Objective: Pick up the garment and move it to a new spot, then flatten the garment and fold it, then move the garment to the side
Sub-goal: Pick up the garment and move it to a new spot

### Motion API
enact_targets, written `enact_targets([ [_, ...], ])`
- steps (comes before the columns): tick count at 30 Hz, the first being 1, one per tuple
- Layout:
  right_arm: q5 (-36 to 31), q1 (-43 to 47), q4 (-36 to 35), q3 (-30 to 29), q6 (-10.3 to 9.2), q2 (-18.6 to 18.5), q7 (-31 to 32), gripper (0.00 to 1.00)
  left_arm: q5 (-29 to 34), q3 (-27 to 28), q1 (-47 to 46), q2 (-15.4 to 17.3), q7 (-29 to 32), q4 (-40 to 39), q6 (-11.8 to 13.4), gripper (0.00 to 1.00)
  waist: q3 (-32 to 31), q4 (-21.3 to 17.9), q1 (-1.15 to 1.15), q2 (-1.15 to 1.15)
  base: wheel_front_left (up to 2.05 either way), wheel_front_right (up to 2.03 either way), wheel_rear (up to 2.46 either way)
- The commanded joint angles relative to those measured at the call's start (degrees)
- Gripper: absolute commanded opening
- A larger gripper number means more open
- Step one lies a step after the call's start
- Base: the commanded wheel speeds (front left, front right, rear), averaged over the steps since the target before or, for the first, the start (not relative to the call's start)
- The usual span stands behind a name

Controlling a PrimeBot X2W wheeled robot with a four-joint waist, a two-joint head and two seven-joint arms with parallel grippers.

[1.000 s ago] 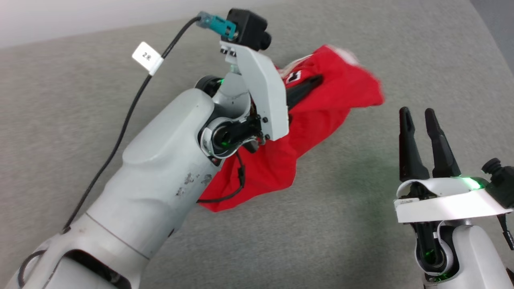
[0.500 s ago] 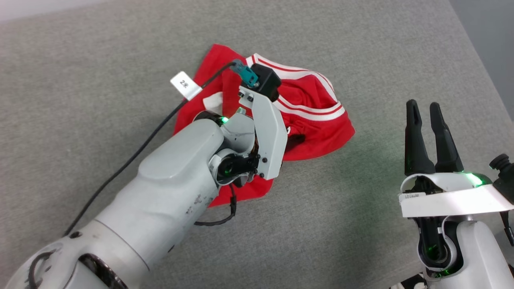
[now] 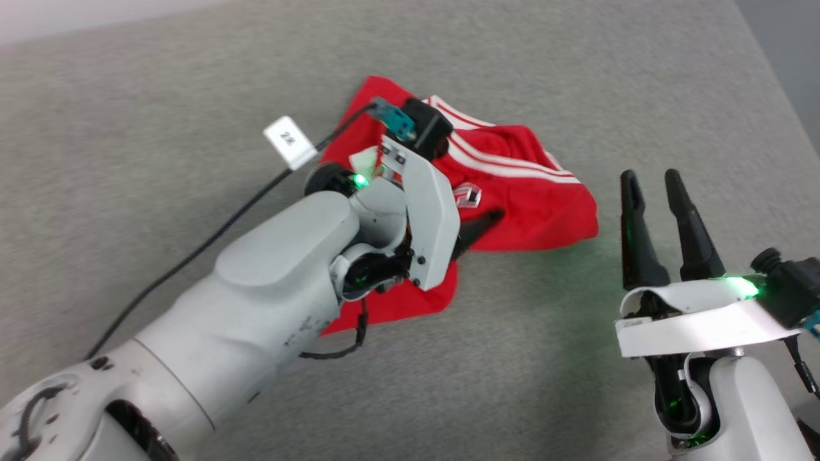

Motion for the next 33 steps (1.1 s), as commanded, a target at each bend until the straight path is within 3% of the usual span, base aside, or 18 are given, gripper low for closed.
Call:
enact_targets([
  [1, -1.3, 0.8, 0.3, -0.2, -0.08, 0.1, 0.0, 1.00, 0.0, -0.2, -0.2, -0.2, -1.3, -0.7, 0.1, 1.00, -2.9, 3.4, 0.00, 0.00, 0.00, 0.00, 0.00],
  [7, -7.2, 2.1, 1.7, -1.4, -0.08, 0.0, 0.0, 1.00, -4.6, 0.3, 2.3, 1.3, -8.4, -5.7, 0.1, 1.00, -6.9, 9.7, 0.00, 0.00, 0.00, 0.00, 0.00],
  [11, -9.3, 3.2, 2.9, -1.9, -0.08, -2.1, 0.0, 1.00, -6.6, 0.4, 5.2, 3.2, -13.3, -8.1, 0.1, 1.00, -9.6, 13.6, 0.00, 0.00, 0.00, 0.00, 0.00],
  [25, -8.4, 10.6, 5.7, -5.8, -0.08, -10.7, 0.0, 1.00, -11.5, 1.6, 21.6, 9.2, -30.7, -5.8, 0.1, 1.00, -16.6, 24.9, 0.00, 0.00, 0.00, 0.00, 0.00],
  [30, -7.4, 13.1, 5.5, -6.9, -0.08, -12.2, 0.0, 1.00, -9.5, 4.7, 26.9, 12.0, -33.7, -3.3, 0.1, 1.00, -17.8, 26.3, 0.00, 0.00, 0.00, 0.00, 0.00],
  [33, -7.3, 14.1, 5.3, -8.1, -0.08, -12.2, 0.0, 1.00, -6.5, 11.4, 30.0, 12.5, -33.9, -2.4, 0.1, 1.00, -18.2, 26.8, 0.00, 0.00, 0.00, 0.00, 0.00],
])
